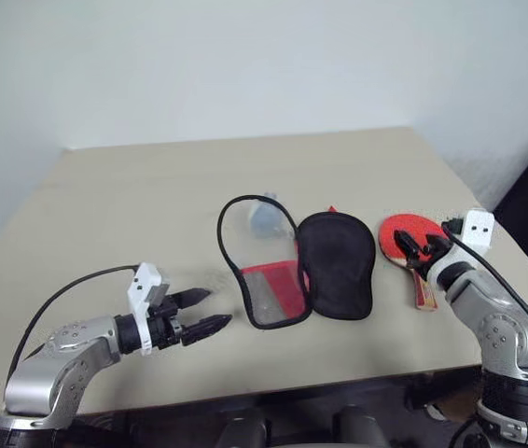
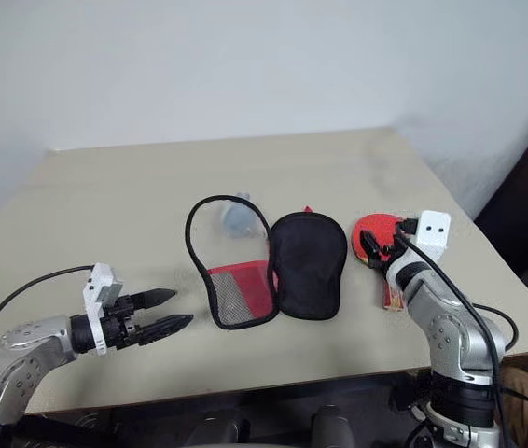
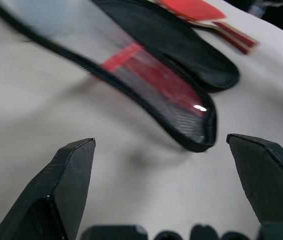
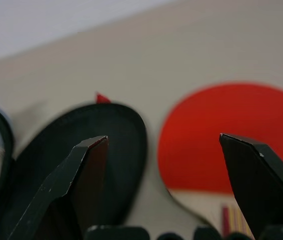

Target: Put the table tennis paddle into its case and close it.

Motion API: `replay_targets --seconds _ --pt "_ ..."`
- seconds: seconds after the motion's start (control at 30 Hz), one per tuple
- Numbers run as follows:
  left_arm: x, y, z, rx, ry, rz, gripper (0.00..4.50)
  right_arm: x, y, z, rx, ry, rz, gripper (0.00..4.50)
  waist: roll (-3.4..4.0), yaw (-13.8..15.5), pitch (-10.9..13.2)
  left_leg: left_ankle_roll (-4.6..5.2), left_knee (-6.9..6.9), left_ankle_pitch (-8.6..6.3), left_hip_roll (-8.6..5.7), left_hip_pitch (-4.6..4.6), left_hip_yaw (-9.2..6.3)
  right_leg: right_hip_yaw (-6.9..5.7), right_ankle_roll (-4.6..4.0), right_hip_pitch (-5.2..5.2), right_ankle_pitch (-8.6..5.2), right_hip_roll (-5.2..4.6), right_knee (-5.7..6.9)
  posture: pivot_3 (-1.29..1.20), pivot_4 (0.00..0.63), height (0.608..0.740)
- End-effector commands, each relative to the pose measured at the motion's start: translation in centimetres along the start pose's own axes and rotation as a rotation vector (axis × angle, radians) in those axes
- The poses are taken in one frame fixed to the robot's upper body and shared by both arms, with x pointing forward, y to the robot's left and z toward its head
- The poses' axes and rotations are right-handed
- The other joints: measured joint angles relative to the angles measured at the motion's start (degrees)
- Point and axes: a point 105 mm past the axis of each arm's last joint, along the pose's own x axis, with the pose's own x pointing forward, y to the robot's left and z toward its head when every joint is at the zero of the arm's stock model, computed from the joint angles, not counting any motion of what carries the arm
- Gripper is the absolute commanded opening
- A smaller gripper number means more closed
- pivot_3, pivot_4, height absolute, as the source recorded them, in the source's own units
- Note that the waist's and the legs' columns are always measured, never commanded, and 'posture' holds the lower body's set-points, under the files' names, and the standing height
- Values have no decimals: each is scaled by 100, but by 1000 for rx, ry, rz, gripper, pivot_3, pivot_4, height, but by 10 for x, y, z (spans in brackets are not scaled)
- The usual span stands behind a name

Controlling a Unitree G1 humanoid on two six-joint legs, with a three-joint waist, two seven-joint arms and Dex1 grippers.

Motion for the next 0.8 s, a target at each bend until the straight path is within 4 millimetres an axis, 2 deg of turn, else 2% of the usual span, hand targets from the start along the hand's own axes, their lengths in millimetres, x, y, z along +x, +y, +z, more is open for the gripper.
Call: replay_targets --seconds 0.03,0.2,0.3,0.53,0.8 --pt "8 -8 10 67 9 -71 4500 -10 -14 2 -34 15 -93 3856 -2 2 0 1 0 0 0 0 2 2 0 -1 0 0 0 0 0 740" --pt "18 -16 12 105 52 -141 4500 -14 -32 -18 -36 102 -181 3856 -3 10 0 2 2 -1 0 0 9 9 0 -3 0 0 -1 0 0 740" --pt "24 -17 12 112 70 -170 4500 -14 -39 -24 -29 121 -217 3856 -3 3 1 4 2 -2 1 1 14 13 1 -5 0 1 -1 0 0 740" --pt "31 -20 15 115 75 -201 4500 -10 -36 -44 -71 217 -202 3856 -4 -3 1 7 1 -4 3 1 19 16 2 -7 0 1 -2 0 0 740" --pt "33 -23 13 112 86 -190 4500 -4 -39 -50 -103 253 -212 3856 -15 -3 -1 8 3 -4 4 4 22 17 2 -4 0 1 -2 0 0 740"
